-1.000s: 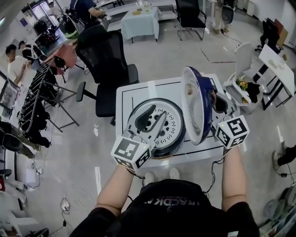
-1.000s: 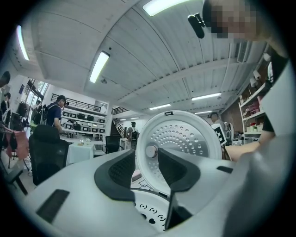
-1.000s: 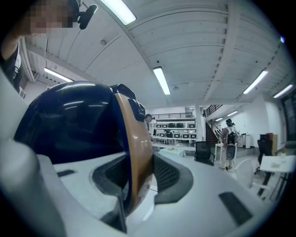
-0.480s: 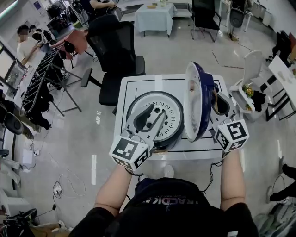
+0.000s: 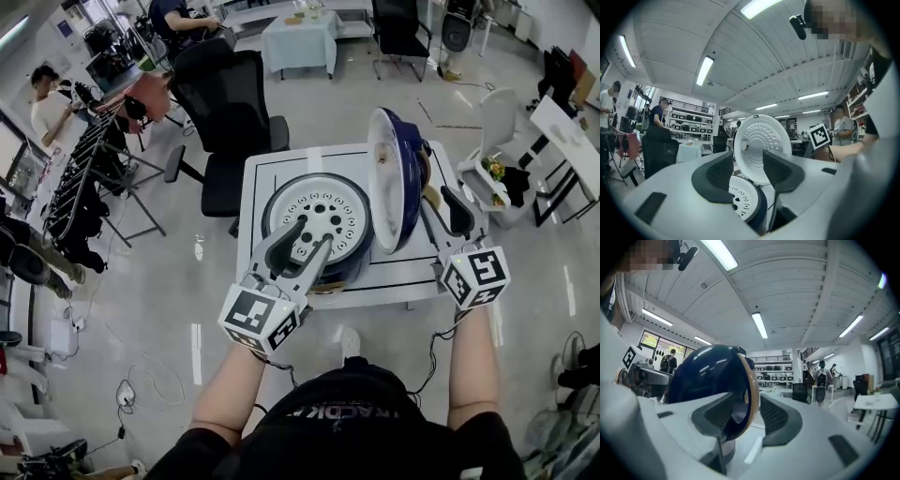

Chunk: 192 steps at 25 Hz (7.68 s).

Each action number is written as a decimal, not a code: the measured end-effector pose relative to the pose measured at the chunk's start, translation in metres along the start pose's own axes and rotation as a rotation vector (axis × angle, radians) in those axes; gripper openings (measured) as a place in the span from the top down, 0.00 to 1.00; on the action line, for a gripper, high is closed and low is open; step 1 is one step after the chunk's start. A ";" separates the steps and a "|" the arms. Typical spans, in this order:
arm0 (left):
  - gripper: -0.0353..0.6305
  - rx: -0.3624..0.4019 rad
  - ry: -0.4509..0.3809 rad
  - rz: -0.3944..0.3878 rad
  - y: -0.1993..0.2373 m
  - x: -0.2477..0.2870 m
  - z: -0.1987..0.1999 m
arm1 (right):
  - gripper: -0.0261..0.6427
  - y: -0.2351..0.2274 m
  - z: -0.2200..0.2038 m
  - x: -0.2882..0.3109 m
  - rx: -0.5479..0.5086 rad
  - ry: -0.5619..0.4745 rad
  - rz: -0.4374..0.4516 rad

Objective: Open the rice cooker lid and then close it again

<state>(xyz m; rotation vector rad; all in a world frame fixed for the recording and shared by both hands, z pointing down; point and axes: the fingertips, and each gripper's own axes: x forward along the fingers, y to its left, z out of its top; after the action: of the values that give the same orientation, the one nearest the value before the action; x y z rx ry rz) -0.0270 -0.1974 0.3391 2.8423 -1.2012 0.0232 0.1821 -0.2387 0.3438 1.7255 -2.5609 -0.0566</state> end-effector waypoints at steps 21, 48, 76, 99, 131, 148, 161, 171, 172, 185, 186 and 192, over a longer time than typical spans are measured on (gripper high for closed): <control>0.65 -0.031 0.001 -0.110 -0.082 -0.098 -0.013 | 0.69 0.107 0.032 -0.136 -0.034 -0.037 -0.007; 0.65 -0.031 -0.036 0.152 -0.212 -0.049 -0.008 | 0.69 0.035 0.025 -0.195 0.033 -0.068 0.294; 0.64 -0.029 -0.050 0.129 -0.173 -0.077 -0.001 | 0.69 0.069 0.028 -0.170 0.027 -0.059 0.254; 0.64 -0.019 -0.061 -0.013 -0.106 -0.115 0.004 | 0.69 0.131 0.040 -0.140 0.005 -0.067 0.103; 0.64 -0.012 -0.052 0.019 -0.061 -0.051 0.010 | 0.69 0.022 0.029 -0.064 0.094 -0.057 -0.031; 0.64 -0.026 -0.044 0.108 -0.023 0.008 0.007 | 0.69 -0.014 -0.006 0.029 0.084 0.028 0.056; 0.64 -0.031 -0.045 0.183 0.001 0.010 0.004 | 0.72 -0.015 -0.022 0.068 0.038 0.079 0.055; 0.64 -0.024 -0.056 0.209 0.008 0.009 0.009 | 0.78 -0.015 -0.022 0.076 0.059 0.086 0.040; 0.64 -0.023 -0.057 0.211 0.008 0.009 0.009 | 0.79 -0.014 -0.022 0.076 0.056 0.086 0.041; 0.65 -0.006 -0.103 0.270 0.013 -0.006 0.035 | 0.79 0.018 -0.006 0.086 -0.114 0.107 0.087; 0.65 -0.004 -0.109 0.278 0.013 -0.006 0.038 | 0.79 0.021 -0.004 0.087 -0.131 0.109 0.094; 0.68 0.017 -0.133 0.341 0.015 -0.010 0.052 | 0.78 0.042 0.001 0.095 -0.240 0.112 0.123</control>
<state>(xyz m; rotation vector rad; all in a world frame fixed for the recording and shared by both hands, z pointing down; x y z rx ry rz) -0.0454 -0.2033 0.2874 2.6518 -1.7062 -0.1428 0.1074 -0.3104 0.3480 1.4428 -2.4566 -0.2441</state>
